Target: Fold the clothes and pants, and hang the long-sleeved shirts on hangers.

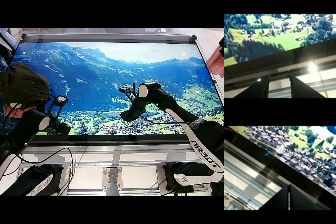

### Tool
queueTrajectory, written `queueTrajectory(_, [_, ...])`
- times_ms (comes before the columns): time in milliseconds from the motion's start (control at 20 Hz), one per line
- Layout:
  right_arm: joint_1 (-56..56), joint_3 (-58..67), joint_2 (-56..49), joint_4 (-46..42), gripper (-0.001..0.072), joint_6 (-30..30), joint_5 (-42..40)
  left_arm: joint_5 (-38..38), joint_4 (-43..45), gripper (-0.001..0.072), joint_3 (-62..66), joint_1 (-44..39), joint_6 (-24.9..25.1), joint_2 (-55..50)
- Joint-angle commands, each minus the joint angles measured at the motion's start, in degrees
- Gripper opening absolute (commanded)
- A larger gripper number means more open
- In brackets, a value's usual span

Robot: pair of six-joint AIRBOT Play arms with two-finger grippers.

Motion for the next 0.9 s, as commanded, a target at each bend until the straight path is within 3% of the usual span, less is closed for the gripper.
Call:
queueTrajectory(0, [0.1, 0.0, 0.0, 0.0, 0.0017, 0.0, 0.1, 0.0, 0.0, 0.0325, 0.0, 0.0, 0.0, 0.0])
queueTrajectory(750, [0.1, 0.0, 0.0, 2.1, 0.0018, -0.1, -4.3, 0.0, 0.1, 0.0325, 0.0, 0.0, 0.0, 0.0])
queueTrajectory(850, [0.1, 0.0, 0.0, 2.1, 0.0017, -0.1, -4.6, 2.2, -0.1, 0.0274, -0.1, 0.0, 0.0, 0.0])
